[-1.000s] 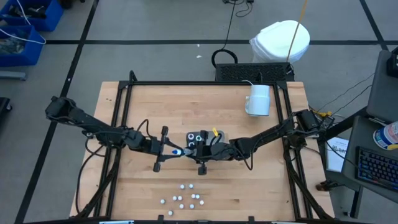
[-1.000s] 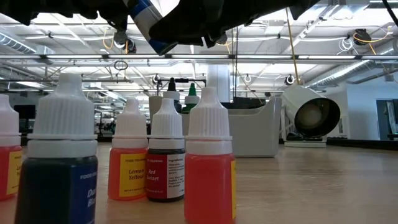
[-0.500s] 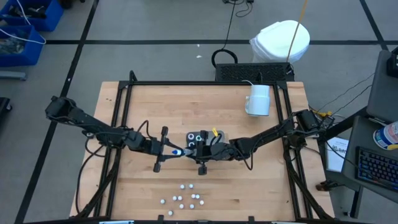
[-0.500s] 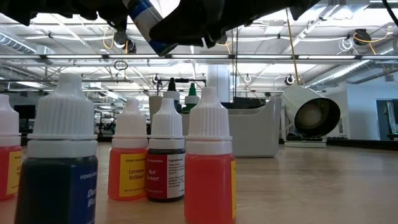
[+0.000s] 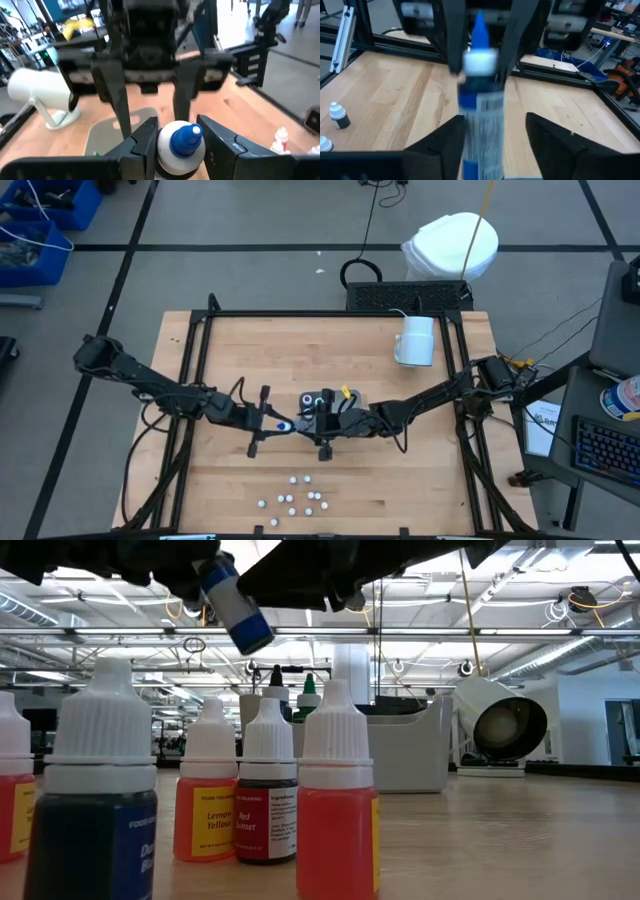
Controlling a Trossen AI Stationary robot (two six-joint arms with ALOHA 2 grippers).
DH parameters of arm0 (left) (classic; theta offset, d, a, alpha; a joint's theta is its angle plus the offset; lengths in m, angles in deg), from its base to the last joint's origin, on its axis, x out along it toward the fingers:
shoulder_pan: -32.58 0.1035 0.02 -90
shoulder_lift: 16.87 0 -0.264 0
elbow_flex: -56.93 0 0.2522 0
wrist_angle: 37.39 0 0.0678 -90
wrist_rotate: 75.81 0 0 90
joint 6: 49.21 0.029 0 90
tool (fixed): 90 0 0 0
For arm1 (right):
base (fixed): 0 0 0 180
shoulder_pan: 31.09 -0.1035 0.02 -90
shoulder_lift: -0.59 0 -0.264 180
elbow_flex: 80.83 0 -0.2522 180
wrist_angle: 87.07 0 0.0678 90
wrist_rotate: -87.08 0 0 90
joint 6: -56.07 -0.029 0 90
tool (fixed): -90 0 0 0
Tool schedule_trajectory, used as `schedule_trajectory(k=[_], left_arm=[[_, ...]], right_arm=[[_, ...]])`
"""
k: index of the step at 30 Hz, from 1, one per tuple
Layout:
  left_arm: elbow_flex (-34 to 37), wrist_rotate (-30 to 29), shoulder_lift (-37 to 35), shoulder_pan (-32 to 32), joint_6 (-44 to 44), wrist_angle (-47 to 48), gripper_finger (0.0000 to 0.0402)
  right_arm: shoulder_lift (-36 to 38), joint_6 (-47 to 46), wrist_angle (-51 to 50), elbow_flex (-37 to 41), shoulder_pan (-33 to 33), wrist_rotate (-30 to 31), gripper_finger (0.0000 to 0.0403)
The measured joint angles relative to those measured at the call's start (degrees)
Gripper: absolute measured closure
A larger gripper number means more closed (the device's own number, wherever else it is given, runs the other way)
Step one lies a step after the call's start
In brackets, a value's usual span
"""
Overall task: Pick & Place food coloring
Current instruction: Put the big blue food coloring into the gray bin
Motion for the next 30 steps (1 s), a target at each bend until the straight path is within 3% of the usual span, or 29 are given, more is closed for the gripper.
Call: schedule_trajectory(k=[8, 14, 16, 20, 26, 30], left_arm=[[-0.06, 0.04, 0.00, 0.02, -0.04, 0.05, 0.0276], [-0.06, 0.01, 0.00, 0.02, -0.02, 0.27, 0.0276], [-0.08, 0.01, -0.01, 0.02, -0.02, 0.29, 0.0276], [-0.09, 0.01, -0.02, 0.04, -0.01, 0.92, 0.0276], [-0.13, -0.04, -0.02, 0.04, 0.17, 1.80, 0.0276], [-0.13, -0.09, -0.04, 0.04, 0.82, 1.88, 0.0277]], right_arm=[[-0.07, -0.37, -0.93, 0.04, -0.39, 0.03, 0.0133], [0.22, -0.38, -2.33, 0.09, -1.23, 0.36, 0.0130], [1.67, -0.21, -5.44, 0.18, -1.89, 3.09, 0.0140], [7.14, 3.00, -12.05, 1.41, -3.26, 8.43, 0.0186], [19.87, 0.04, -3.86, 13.13, -3.16, -1.62, 0.0310], [29.17, -1.68, 1.19, 23.67, -2.79, -0.53, 0.0390]])
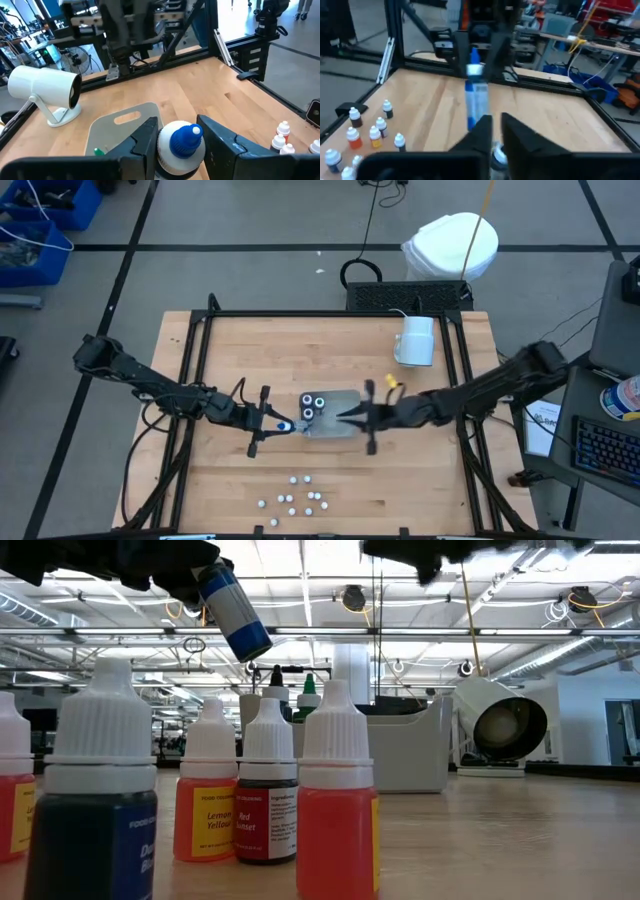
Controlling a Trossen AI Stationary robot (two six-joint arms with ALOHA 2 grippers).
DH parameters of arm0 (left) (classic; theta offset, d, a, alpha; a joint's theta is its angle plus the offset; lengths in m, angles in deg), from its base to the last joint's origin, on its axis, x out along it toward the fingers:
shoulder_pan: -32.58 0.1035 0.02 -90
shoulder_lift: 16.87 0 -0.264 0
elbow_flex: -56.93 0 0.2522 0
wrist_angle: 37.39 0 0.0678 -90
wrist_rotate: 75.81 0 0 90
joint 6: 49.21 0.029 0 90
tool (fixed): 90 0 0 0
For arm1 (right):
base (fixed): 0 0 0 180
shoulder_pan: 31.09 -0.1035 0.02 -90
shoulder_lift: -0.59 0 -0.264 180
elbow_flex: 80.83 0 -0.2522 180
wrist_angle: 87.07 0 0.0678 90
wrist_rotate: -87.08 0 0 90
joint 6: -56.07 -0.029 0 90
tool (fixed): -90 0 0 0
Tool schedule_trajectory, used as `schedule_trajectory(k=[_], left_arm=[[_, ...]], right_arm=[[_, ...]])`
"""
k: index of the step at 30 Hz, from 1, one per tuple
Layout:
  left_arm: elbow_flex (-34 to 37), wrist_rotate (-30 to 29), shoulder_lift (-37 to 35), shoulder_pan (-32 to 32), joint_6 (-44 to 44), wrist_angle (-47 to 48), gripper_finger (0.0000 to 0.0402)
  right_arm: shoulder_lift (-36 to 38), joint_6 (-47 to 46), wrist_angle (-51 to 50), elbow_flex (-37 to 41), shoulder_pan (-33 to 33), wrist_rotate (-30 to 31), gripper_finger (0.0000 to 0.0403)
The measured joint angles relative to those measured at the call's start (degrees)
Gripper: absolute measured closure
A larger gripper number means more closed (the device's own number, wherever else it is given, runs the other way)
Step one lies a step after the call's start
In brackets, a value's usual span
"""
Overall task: Pick & Place food coloring
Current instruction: Put the big blue food coloring into the gray bin
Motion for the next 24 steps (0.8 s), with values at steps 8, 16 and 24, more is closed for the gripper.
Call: schedule_trajectory(k=[8, 16, 24], left_arm=[[-0.02, -0.30, 0.00, 0.00, 0.02, -0.21, 0.0277], [-0.04, -0.33, 0.00, 0.00, -0.47, 0.03, 0.0277], [-0.04, -0.31, -0.04, 0.20, -0.21, 0.05, 0.0277]], right_arm=[[17.55, -4.38, 3.21, 15.10, 3.46, -5.46, 0.0398], [30.34, -4.52, 18.10, 30.73, 7.44, -8.32, 0.0402], [38.88, -9.27, 17.98, 35.02, 17.53, -22.05, 0.0403]])
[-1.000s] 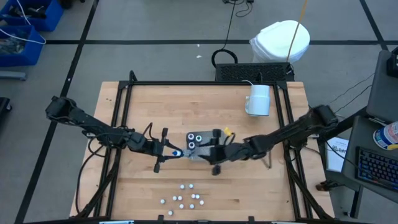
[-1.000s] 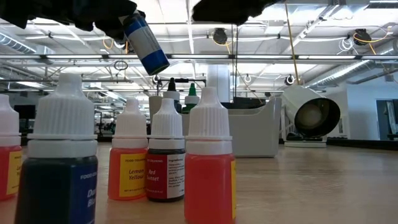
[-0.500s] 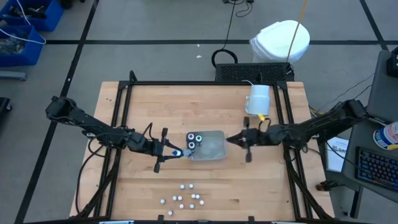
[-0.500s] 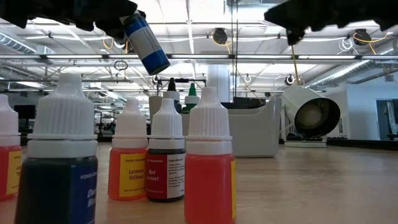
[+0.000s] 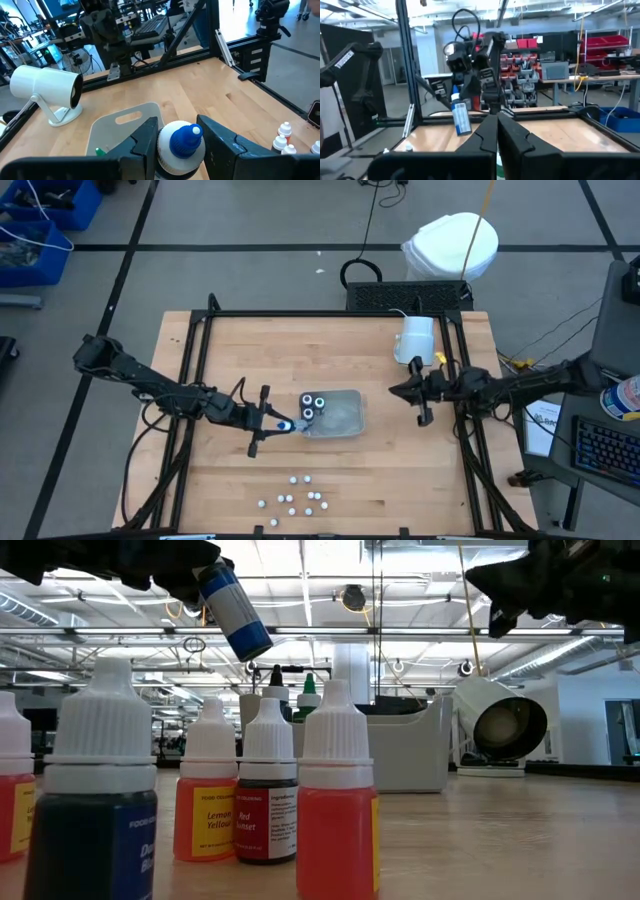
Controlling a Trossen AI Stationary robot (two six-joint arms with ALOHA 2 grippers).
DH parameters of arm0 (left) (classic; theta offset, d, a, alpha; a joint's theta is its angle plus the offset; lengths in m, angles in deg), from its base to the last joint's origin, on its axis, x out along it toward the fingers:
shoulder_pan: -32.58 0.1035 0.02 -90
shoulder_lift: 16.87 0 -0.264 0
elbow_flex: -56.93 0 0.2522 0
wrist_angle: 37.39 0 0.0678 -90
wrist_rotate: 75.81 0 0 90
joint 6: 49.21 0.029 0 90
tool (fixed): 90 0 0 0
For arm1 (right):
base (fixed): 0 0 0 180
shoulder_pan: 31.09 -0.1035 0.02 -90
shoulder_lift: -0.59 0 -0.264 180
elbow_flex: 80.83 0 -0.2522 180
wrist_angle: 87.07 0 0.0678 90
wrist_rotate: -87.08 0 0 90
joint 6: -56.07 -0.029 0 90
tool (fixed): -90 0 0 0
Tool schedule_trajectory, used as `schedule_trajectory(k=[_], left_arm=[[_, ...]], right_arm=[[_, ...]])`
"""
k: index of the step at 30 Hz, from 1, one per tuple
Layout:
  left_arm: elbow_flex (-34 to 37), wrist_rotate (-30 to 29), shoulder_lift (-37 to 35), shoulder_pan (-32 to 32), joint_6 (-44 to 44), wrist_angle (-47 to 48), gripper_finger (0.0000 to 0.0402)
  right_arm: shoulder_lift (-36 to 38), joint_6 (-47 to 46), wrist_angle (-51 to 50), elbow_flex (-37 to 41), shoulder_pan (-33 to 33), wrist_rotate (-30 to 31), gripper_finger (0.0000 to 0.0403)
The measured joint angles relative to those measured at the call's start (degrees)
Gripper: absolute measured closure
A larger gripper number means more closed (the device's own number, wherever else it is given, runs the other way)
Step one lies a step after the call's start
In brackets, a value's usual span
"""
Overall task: Pick & Place food coloring
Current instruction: Put the big blue food coloring into the gray bin
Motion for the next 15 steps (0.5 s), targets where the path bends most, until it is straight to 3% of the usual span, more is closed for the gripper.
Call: schedule_trajectory(k=[8, 15], left_arm=[[0.00, -0.02, 0.00, 1.00, -1.79, 0.12, 0.0277], [0.00, 0.15, 0.00, 1.00, -2.22, 1.31, 0.0275]], right_arm=[[5.36, -1.94, -0.30, 4.19, 5.63, -1.56, 0.0403], [11.44, -2.78, -3.95, 6.24, 4.75, -1.58, 0.0403]])
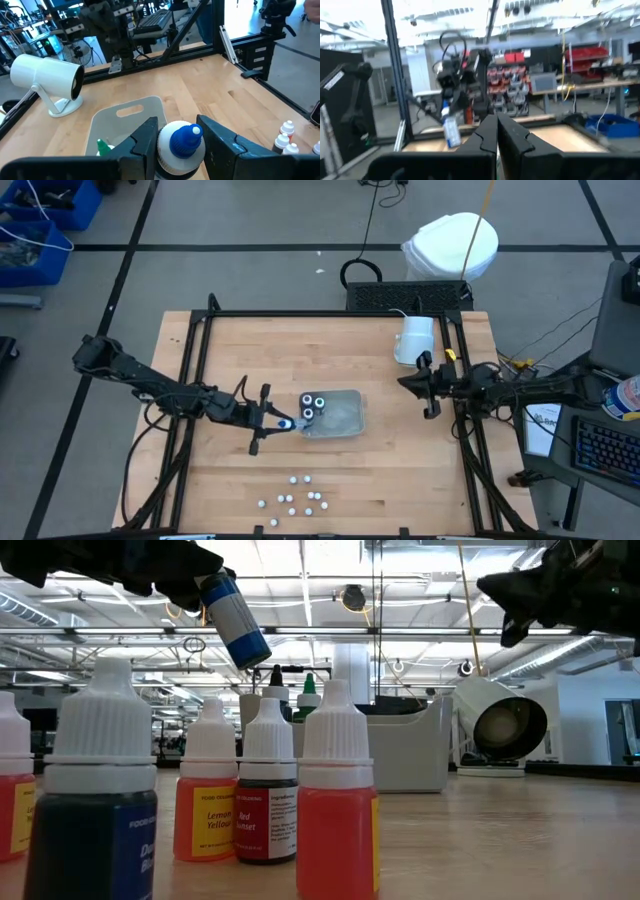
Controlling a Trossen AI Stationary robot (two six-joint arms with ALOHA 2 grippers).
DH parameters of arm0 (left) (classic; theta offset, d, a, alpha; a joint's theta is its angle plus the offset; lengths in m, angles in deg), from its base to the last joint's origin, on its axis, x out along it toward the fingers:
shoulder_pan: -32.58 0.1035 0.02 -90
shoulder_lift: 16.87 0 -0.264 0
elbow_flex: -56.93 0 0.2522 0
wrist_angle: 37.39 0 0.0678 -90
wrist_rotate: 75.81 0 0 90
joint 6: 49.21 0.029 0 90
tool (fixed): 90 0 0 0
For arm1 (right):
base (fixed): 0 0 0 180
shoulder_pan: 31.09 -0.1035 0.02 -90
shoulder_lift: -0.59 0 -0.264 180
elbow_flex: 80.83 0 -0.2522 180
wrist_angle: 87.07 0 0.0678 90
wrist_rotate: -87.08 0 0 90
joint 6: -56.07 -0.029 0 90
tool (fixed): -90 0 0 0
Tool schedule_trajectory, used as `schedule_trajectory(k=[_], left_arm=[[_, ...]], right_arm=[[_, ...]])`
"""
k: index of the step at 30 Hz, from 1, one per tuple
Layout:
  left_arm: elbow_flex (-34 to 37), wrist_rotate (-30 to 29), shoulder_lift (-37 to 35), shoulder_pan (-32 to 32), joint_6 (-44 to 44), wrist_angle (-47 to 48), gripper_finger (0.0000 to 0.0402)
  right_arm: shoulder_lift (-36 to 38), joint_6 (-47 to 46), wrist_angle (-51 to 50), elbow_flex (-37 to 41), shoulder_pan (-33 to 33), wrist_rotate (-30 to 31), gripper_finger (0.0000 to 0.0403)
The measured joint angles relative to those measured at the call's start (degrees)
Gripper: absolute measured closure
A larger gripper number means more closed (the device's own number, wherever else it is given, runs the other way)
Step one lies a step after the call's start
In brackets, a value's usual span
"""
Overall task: Pick & Place food coloring
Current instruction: Put the big blue food coloring into the gray bin
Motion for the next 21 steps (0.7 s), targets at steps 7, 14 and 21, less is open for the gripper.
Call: schedule_trajectory(k=[7, 14, 21], left_arm=[[-0.02, -0.13, 0.00, 0.43, -0.69, -1.47, 0.0277], [-6.09, 0.31, 0.46, 1.90, -4.62, 3.19, 0.0277], [-22.20, 0.05, 7.54, 1.83, -3.03, 20.02, 0.0277]], right_arm=[[5.13, 2.19, -7.81, 0.11, -1.99, 1.38, 0.0403], [5.22, 8.37, -10.20, 0.17, -4.50, -0.24, 0.0403], [5.22, 8.20, -10.14, 0.22, -5.59, 0.34, 0.0403]])
